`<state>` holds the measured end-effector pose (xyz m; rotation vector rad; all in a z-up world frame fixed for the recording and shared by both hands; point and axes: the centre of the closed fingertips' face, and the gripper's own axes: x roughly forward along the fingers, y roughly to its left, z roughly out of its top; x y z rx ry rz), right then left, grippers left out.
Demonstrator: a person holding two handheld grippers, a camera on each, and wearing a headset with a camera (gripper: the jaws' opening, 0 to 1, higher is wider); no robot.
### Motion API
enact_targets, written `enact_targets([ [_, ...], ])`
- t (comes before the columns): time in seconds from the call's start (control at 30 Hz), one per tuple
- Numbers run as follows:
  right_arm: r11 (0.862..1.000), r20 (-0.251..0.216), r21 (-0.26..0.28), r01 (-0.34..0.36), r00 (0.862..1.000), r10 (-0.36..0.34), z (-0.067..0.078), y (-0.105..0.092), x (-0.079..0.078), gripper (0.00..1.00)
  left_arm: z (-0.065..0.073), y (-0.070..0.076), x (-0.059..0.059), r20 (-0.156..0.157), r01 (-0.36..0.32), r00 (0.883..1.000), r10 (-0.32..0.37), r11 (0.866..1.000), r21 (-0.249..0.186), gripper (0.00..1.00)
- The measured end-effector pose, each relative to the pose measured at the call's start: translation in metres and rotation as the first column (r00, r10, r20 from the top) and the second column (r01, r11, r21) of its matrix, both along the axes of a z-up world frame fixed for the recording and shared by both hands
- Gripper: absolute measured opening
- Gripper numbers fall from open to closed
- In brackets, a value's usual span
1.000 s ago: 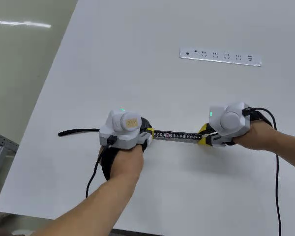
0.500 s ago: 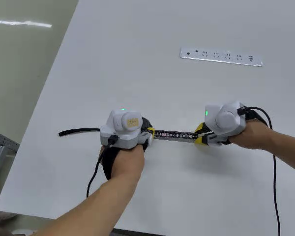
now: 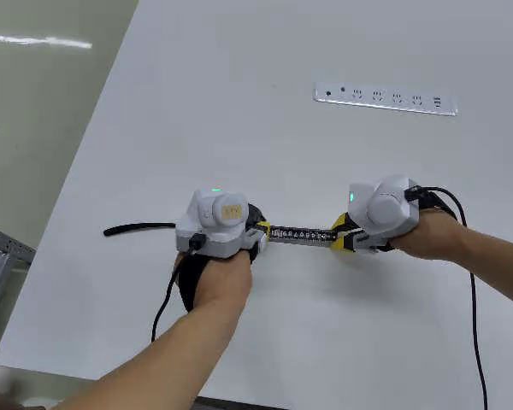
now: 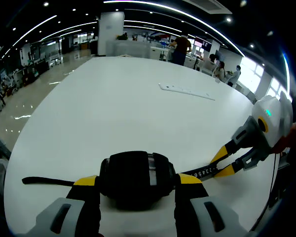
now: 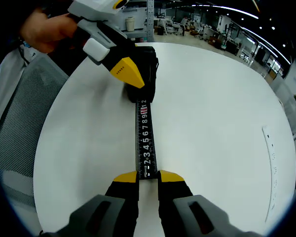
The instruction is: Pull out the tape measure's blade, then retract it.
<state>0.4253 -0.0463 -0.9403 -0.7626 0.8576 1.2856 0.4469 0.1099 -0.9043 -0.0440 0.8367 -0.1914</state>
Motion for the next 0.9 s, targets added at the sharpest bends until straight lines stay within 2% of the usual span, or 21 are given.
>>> enact_targets([
  [0.9, 1.000, -0.002, 0.027, -0.016, 1.000, 0.017, 0.000, 0.027, 0.002, 0.14, 0.000, 0.000, 0.000, -0.006, 0.003, 1.000, -0.003, 1.000, -0.001, 0.57],
])
